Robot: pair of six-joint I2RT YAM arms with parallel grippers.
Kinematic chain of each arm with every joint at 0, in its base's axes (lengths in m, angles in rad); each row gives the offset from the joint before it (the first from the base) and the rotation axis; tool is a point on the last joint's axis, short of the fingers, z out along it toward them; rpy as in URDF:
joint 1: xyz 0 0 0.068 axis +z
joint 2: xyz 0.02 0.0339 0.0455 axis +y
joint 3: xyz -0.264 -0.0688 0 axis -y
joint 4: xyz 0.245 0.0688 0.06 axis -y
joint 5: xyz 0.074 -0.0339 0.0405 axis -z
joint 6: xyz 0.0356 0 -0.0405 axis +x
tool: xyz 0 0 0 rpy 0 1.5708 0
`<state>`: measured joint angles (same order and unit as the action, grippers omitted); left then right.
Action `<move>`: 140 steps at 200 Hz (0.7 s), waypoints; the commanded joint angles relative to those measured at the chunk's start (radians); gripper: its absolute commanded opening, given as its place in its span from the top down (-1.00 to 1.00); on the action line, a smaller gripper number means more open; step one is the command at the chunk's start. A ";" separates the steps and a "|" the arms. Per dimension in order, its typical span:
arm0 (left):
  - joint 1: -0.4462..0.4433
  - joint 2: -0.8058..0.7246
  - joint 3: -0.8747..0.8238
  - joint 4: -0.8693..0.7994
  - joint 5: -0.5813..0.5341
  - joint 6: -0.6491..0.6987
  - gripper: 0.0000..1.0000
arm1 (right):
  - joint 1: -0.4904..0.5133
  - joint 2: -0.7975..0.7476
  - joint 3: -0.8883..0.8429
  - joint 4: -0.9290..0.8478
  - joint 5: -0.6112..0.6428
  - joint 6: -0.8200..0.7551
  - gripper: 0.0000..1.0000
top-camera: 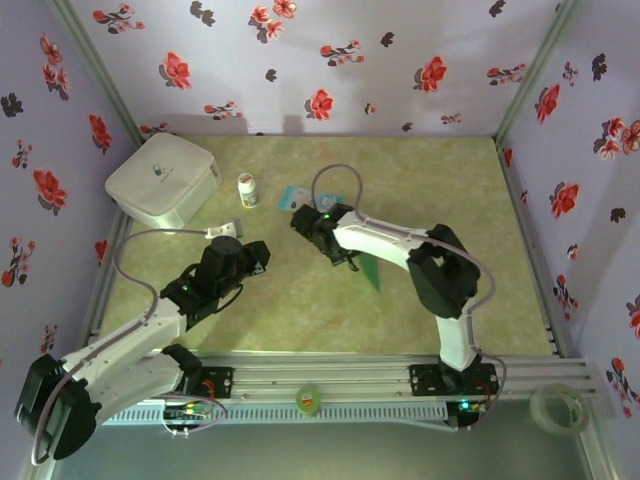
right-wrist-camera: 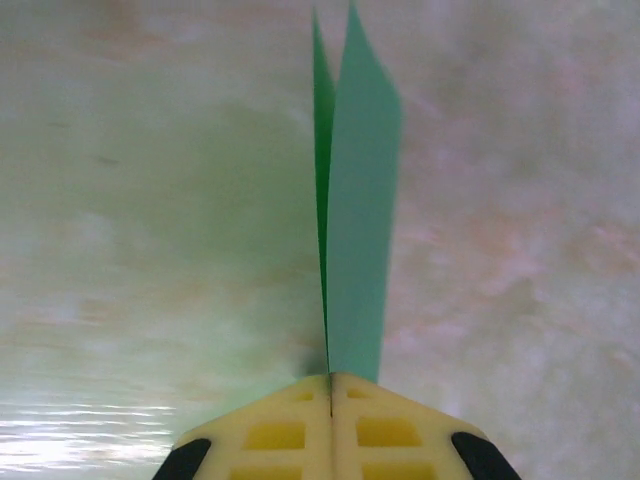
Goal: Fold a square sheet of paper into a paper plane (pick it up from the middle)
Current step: Turn over the paper at the center of the table.
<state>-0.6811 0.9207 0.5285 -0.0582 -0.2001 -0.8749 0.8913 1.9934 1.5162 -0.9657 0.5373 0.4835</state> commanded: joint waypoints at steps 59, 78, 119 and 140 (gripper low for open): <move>0.011 0.057 0.053 -0.033 0.096 0.040 0.36 | -0.053 -0.166 -0.146 0.329 -0.585 0.066 0.04; 0.009 0.157 0.094 0.023 0.219 0.062 0.32 | -0.160 -0.327 -0.355 0.507 -0.720 0.144 -0.03; 0.009 0.471 0.221 0.133 0.485 0.019 0.34 | -0.479 -0.499 -0.723 0.887 -1.064 0.325 0.84; 0.009 0.614 0.289 0.162 0.590 -0.015 0.34 | -0.531 -0.473 -0.769 0.938 -1.147 0.319 0.94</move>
<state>-0.6777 1.4208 0.7475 0.0315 0.2005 -0.8536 0.3870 1.4914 0.7986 -0.1982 -0.3820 0.7349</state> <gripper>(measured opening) 0.330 0.053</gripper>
